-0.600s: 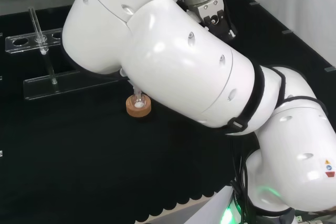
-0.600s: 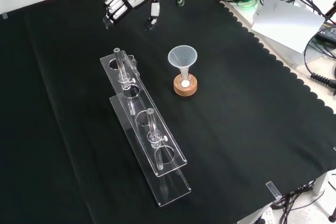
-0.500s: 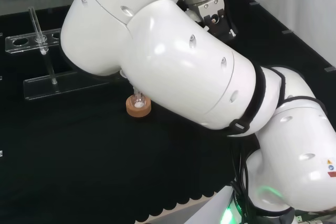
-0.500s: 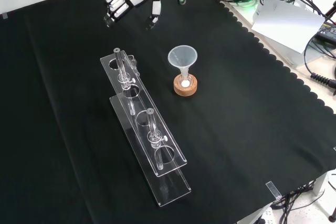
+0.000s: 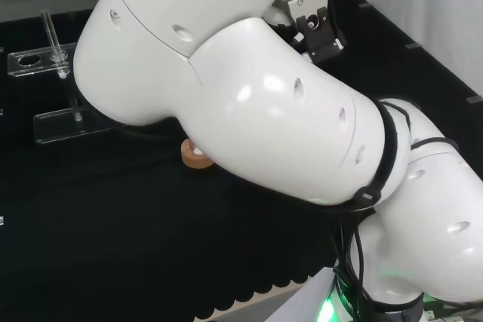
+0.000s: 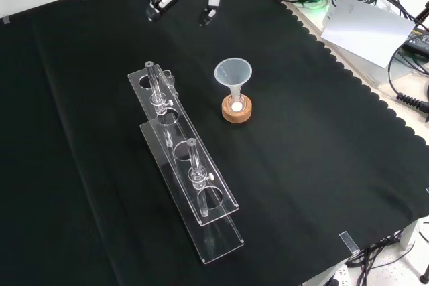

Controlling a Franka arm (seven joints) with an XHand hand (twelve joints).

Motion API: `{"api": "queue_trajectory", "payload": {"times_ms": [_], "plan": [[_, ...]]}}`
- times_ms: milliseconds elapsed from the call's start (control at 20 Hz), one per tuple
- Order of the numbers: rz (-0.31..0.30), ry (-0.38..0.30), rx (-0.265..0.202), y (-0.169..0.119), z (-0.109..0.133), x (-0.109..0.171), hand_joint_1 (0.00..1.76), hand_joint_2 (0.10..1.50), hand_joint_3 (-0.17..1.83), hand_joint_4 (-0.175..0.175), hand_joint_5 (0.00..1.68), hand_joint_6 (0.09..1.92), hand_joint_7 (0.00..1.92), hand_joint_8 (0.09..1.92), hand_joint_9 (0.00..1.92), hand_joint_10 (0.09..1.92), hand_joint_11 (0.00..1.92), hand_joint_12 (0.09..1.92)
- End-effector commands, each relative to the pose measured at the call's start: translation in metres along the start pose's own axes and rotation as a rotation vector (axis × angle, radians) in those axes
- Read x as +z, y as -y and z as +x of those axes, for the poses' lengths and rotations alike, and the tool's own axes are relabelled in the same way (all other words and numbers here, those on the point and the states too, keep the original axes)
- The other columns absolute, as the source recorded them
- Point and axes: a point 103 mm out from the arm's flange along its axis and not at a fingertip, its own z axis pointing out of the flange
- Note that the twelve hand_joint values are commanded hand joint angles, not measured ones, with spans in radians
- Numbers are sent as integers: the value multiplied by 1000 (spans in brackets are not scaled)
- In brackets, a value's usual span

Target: Remove the funnel from the round-bottom flask.

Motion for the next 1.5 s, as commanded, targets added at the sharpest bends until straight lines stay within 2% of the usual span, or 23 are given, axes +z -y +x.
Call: {"api": "queue_trajectory", "payload": {"times_ms": [50,250,400,550,800,1050,1300,1500], "plan": [[40,-27,-49,39,14,-2,769,658,553,-8,195,87,146,631,355,699,163,1394],[61,-40,-93,54,32,-4,733,660,545,1,220,87,190,647,415,682,229,1391],[53,-43,-134,60,47,-7,700,658,539,-6,208,87,178,643,421,673,259,1394],[92,-51,-180,62,65,-12,680,651,530,-24,191,87,151,638,413,665,299,1398],[148,-40,-236,59,98,-20,637,634,460,-29,146,87,73,668,316,705,337,1404],[215,-18,-255,55,122,-23,599,633,388,-49,85,87,7,647,262,755,354,1417],[298,27,-241,45,137,-20,573,642,332,-64,18,87,0,457,194,795,380,1424],[293,38,-237,39,143,-18,574,653,306,-63,10,87,0,376,160,815,402,1429]]}}
